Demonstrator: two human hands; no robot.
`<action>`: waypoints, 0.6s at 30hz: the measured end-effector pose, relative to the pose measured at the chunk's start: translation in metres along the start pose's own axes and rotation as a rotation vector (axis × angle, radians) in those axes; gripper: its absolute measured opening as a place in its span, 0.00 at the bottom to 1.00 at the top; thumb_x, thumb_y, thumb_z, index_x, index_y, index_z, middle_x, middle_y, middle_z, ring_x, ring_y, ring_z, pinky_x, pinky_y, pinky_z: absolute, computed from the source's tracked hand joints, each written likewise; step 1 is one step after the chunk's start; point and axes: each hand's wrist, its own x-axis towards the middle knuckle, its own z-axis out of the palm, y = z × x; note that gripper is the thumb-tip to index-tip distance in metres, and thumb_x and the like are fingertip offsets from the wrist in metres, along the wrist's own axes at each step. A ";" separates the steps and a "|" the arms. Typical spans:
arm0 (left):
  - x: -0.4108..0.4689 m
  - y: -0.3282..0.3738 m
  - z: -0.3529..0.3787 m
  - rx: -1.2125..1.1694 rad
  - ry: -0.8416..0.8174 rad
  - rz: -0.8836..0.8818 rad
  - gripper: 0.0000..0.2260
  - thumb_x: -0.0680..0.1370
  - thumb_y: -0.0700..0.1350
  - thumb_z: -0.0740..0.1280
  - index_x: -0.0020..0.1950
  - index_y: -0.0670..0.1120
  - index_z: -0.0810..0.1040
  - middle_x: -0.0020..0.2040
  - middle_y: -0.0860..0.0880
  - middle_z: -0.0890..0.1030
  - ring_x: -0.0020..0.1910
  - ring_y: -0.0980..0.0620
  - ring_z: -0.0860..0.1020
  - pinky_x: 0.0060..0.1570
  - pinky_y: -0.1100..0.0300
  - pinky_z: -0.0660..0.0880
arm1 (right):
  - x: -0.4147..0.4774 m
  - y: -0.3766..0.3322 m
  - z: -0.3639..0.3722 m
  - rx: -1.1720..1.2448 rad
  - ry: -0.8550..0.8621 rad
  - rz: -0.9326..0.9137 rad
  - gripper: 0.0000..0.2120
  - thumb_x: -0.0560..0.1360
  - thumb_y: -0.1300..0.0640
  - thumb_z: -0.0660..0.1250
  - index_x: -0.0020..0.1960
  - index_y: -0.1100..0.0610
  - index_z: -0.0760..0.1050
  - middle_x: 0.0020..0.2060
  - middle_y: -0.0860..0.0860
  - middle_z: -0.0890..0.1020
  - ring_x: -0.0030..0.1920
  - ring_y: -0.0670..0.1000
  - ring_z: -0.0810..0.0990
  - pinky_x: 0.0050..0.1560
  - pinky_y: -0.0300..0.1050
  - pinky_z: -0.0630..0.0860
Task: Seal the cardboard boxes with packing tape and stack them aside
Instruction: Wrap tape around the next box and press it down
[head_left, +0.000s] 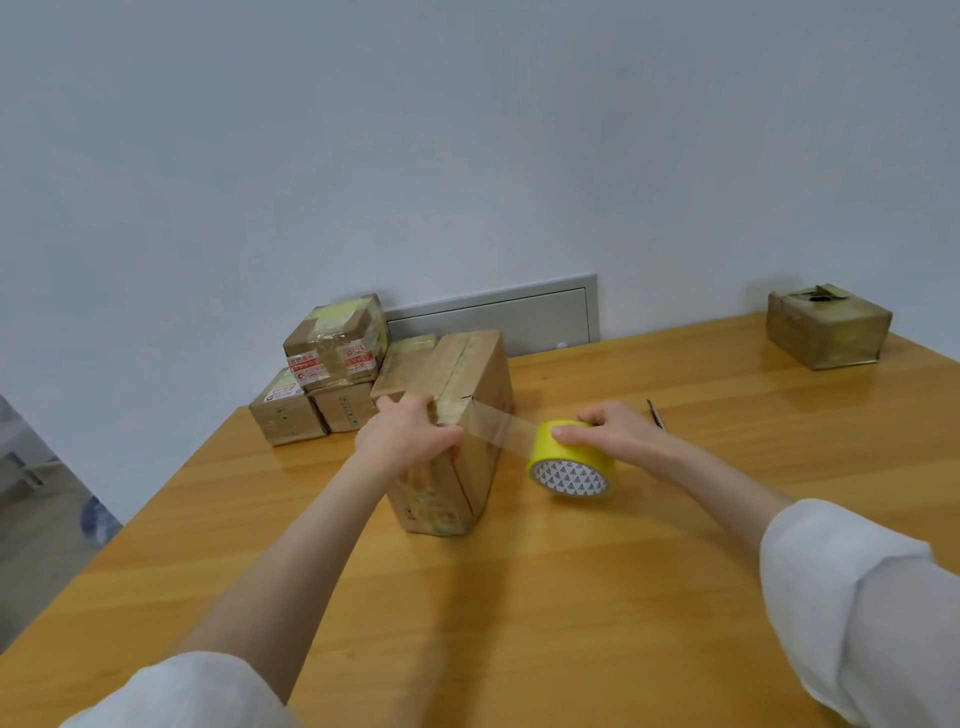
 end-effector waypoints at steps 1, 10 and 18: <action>0.001 -0.001 -0.001 -0.004 -0.012 -0.001 0.36 0.70 0.65 0.65 0.75 0.55 0.61 0.71 0.40 0.63 0.63 0.41 0.71 0.42 0.56 0.69 | -0.001 0.000 0.000 0.020 -0.027 0.003 0.13 0.74 0.44 0.69 0.36 0.52 0.79 0.34 0.45 0.81 0.38 0.45 0.79 0.37 0.36 0.71; 0.003 0.003 -0.003 0.046 -0.030 -0.026 0.36 0.71 0.66 0.64 0.75 0.53 0.62 0.71 0.40 0.62 0.61 0.41 0.73 0.41 0.56 0.69 | 0.010 0.001 0.011 -0.052 0.076 0.038 0.16 0.73 0.43 0.69 0.37 0.55 0.73 0.32 0.51 0.76 0.34 0.50 0.74 0.38 0.44 0.67; 0.001 0.004 -0.004 0.078 -0.031 -0.039 0.33 0.72 0.65 0.64 0.73 0.51 0.65 0.69 0.40 0.64 0.57 0.41 0.74 0.41 0.56 0.71 | 0.022 0.009 -0.002 -0.311 0.120 0.074 0.17 0.71 0.36 0.67 0.41 0.49 0.71 0.40 0.47 0.75 0.46 0.52 0.72 0.41 0.44 0.67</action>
